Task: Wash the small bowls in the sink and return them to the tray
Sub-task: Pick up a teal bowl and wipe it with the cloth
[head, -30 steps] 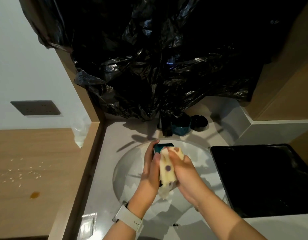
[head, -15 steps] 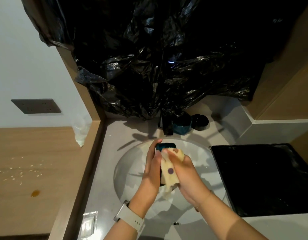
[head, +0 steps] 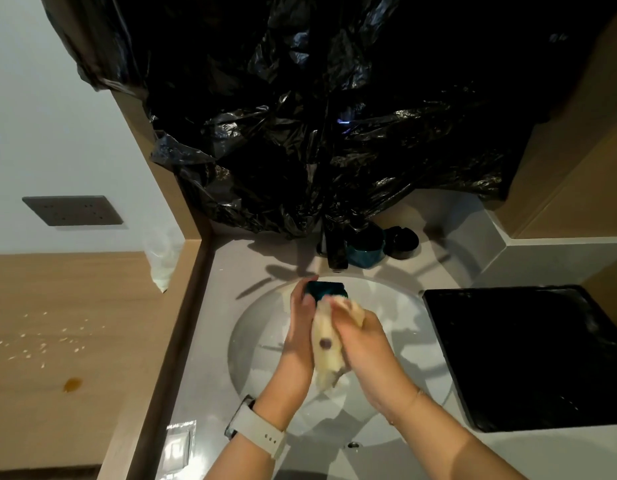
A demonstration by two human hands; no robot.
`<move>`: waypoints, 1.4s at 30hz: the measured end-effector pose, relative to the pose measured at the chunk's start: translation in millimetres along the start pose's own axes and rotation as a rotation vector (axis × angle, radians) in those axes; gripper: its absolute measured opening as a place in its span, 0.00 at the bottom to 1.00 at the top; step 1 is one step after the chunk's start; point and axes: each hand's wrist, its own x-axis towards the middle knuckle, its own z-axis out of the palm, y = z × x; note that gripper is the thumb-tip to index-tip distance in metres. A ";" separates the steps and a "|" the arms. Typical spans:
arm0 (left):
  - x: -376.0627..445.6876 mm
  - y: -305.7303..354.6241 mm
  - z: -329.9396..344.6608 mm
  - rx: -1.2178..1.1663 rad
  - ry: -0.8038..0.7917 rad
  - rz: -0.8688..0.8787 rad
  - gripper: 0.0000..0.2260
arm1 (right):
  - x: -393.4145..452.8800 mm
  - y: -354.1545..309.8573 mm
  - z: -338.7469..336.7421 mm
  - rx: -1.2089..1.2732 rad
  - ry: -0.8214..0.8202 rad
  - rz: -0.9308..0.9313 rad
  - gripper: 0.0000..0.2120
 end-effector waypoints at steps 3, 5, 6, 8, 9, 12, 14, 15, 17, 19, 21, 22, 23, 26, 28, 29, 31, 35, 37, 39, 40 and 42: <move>-2.2 -12.2 -2.6 0.218 -0.024 0.235 0.13 | 6.6 -5.2 -3.5 0.200 0.009 0.140 0.08; 3.5 -8.3 0.9 0.055 0.024 0.158 0.05 | 10.4 -3.1 -1.3 0.152 0.004 0.124 0.10; 3.9 -5.1 0.5 -0.015 0.015 0.112 0.03 | 11.2 -1.9 0.0 0.098 -0.002 0.117 0.10; 0.6 5.9 4.2 -0.125 0.072 -0.088 0.08 | 11.1 1.8 -1.3 -0.071 -0.049 0.062 0.10; -1.9 11.5 6.9 -0.193 0.092 -0.210 0.13 | 10.8 5.7 -3.8 -0.181 -0.106 -0.010 0.10; -21.4 20.2 -2.3 -0.290 0.059 -0.267 0.14 | 7.5 16.3 -13.8 -0.466 -0.314 -0.233 0.06; -21.6 23.6 -3.0 -0.331 0.008 -0.320 0.16 | 7.5 19.6 -19.7 -0.555 -0.387 -0.307 0.09; -19.0 24.1 -2.7 -0.339 0.015 -0.364 0.19 | 8.4 20.7 -21.6 -0.580 -0.404 -0.321 0.10; -17.5 22.4 -3.7 -0.344 0.010 -0.381 0.22 | 9.3 23.4 -23.3 -0.588 -0.401 -0.329 0.11; -18.8 21.9 0.7 -0.324 0.016 -0.366 0.23 | 7.0 26.2 -19.8 -0.503 -0.342 -0.306 0.09; -21.8 24.8 6.9 -0.333 -0.015 -0.319 0.18 | 3.3 23.8 -15.0 -0.335 -0.220 -0.231 0.07; -20.1 25.1 10.8 -0.370 -0.008 -0.253 0.13 | 2.4 19.9 -12.0 -0.223 -0.156 -0.174 0.07; -19.6 24.6 12.2 -0.295 0.014 -0.161 0.14 | 3.8 16.8 -8.8 -0.102 -0.104 -0.103 0.08; -30.6 19.7 8.0 0.034 -0.017 -0.013 0.13 | 15.0 9.3 1.3 0.122 0.018 0.080 0.11; -40.9 15.4 -2.6 0.175 -0.037 -0.068 0.14 | 17.7 12.0 7.8 0.014 0.053 0.054 0.11; -42.3 16.4 -6.3 0.139 -0.012 -0.120 0.12 | 17.2 13.8 9.1 -0.073 0.046 0.006 0.11; -43.2 25.6 -8.7 -0.060 -0.029 -0.180 0.05 | 13.4 19.2 4.0 -0.292 -0.102 -0.153 0.09; -20.3 39.6 -2.0 -0.233 0.055 -0.339 0.15 | 11.7 27.8 -17.5 -0.662 -0.343 -0.391 0.20; -15.7 41.3 -7.2 -0.174 0.068 -0.303 0.18 | 12.7 23.5 -23.9 -0.793 -0.389 -0.441 0.22; -12.1 44.7 -5.7 -0.153 0.008 -0.387 0.20 | 15.2 19.0 -29.8 -0.897 -0.385 -0.489 0.24; -12.9 45.8 -3.6 -0.144 -0.042 -0.442 0.23 | 16.1 15.6 -32.3 -0.961 -0.369 -0.517 0.25; -19.2 41.4 -12.1 -0.161 -0.203 -0.425 0.29 | 17.6 9.3 -35.9 -1.024 -0.348 -0.587 0.23</move>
